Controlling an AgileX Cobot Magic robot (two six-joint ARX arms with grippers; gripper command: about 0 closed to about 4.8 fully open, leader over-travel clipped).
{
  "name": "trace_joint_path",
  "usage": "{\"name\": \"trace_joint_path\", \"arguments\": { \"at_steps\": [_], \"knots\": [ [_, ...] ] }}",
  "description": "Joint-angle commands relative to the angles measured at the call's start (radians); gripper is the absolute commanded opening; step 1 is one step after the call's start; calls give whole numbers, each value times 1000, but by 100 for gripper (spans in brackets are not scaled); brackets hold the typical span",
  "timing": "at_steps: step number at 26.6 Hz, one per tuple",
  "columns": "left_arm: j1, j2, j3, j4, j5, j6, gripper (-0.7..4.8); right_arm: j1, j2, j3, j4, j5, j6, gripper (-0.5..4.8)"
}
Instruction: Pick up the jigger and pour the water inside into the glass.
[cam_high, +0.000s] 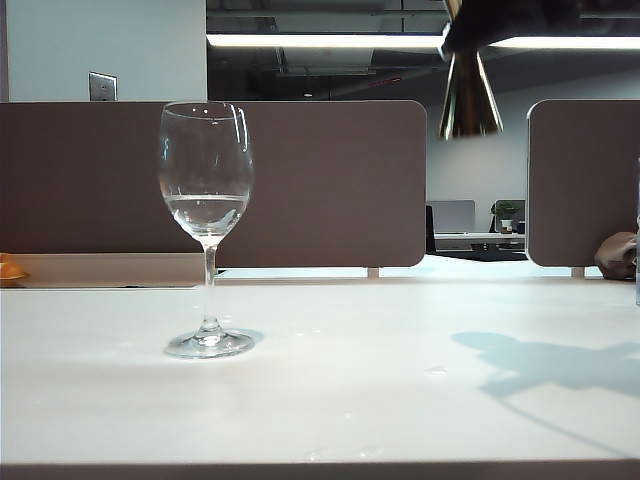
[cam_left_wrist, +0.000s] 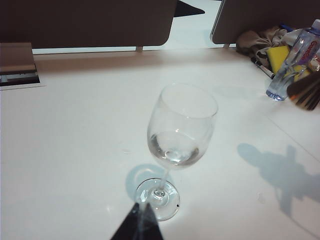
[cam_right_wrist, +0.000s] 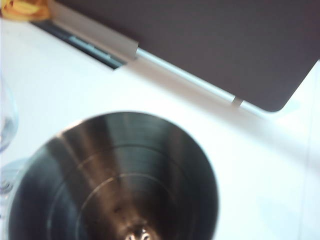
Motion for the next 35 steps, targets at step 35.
{"name": "trace_joint_path", "arguments": {
  "at_steps": [35],
  "knots": [
    [0,-1,-253,404,-107,-68,-1,-59,410,-304,626,-79,151,50]
  ]
}}
